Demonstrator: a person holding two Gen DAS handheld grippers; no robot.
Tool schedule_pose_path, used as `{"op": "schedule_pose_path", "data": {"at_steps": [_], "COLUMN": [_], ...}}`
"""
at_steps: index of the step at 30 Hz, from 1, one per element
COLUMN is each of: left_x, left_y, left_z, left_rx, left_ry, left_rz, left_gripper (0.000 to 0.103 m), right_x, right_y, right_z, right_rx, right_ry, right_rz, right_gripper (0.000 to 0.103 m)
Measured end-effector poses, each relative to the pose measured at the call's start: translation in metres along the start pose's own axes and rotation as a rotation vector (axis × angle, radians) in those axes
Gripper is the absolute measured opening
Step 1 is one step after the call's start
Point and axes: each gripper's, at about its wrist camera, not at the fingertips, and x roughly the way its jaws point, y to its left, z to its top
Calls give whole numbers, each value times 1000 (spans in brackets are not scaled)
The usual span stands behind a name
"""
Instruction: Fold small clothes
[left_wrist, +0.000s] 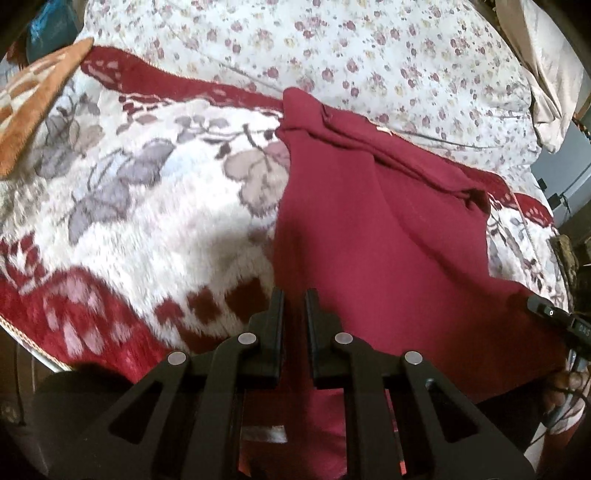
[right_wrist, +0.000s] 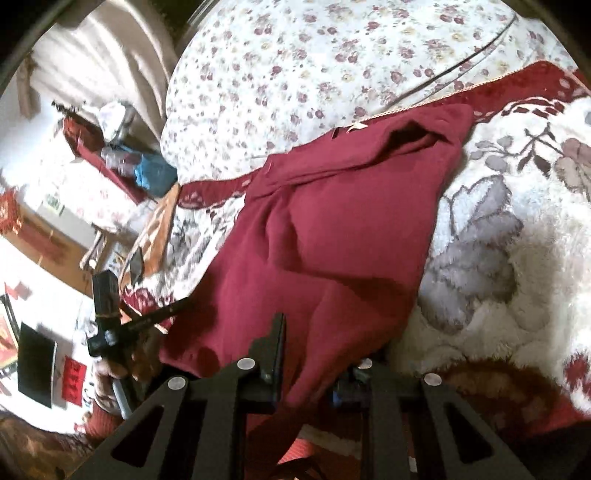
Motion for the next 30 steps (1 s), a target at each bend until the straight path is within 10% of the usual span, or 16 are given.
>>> {"op": "schedule_pose_path", "data": {"at_steps": [17,22,30], "left_x": [8,9,21], "left_y": [15,23,11], "left_z": [-10,-24,-45], "left_rx": [-61,-113,-111], "left_ry": [62,97,165], "left_rz": [27,-18,-49], "left_gripper": [11,66,66], "right_x": [5,8,23], "right_y": [-6,-10,-21], "right_z": [-4,-5,-10], "right_rx": [2,28,68], "right_ry": [54,78,164], "right_rz": [-18,-4,4], "right_gripper": [19,19,35]}}
